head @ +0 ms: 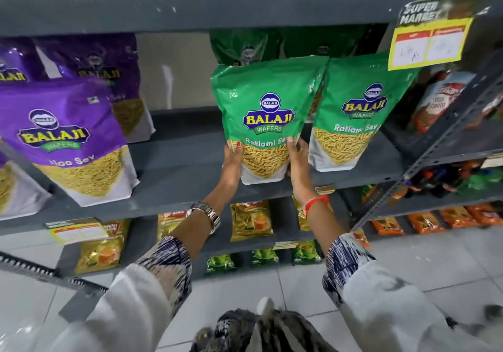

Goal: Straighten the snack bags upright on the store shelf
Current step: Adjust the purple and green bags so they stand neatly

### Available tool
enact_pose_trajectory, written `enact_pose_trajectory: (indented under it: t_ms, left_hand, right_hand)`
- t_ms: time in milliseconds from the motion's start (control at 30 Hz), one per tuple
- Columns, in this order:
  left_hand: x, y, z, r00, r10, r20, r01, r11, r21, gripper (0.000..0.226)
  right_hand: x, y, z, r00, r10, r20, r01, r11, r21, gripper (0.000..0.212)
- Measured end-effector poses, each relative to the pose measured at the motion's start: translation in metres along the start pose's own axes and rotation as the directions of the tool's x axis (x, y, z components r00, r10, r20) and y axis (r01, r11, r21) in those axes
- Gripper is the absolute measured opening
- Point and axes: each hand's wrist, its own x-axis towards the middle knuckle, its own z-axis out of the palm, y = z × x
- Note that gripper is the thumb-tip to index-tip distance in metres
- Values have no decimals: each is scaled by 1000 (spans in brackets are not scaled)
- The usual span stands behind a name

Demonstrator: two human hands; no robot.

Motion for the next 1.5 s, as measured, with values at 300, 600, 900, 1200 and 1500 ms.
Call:
enact_pose_trajectory:
  t_ms: [300,600,900,1200,1500]
  left_hand:
    - [-13,-6,7,996,-40,-86,37,999,-32,48]
    - [-51,-18,47,847,396,-354,-334,916,223,24]
    - [-20,-33,149,993,1,115,-18,989,145,56]
    - [16,-28,177,992,-87,89,79,993,86,55]
    - [4,-43,178,988,-90,129,79,993,87,60]
  right_hand:
    - [-1,6,-8,999,7,42,-9,998,58,57]
    - [-2,8,-82,922,-89,-376,164,971,174,17]
    - [53,-12,-145,957,-31,-289,44,998,37,54]
    - [77,-19,-166,997,-19,-73,20,1000,13,56]
    - [69,-7,-171,995,-40,-88,40,999,0,62]
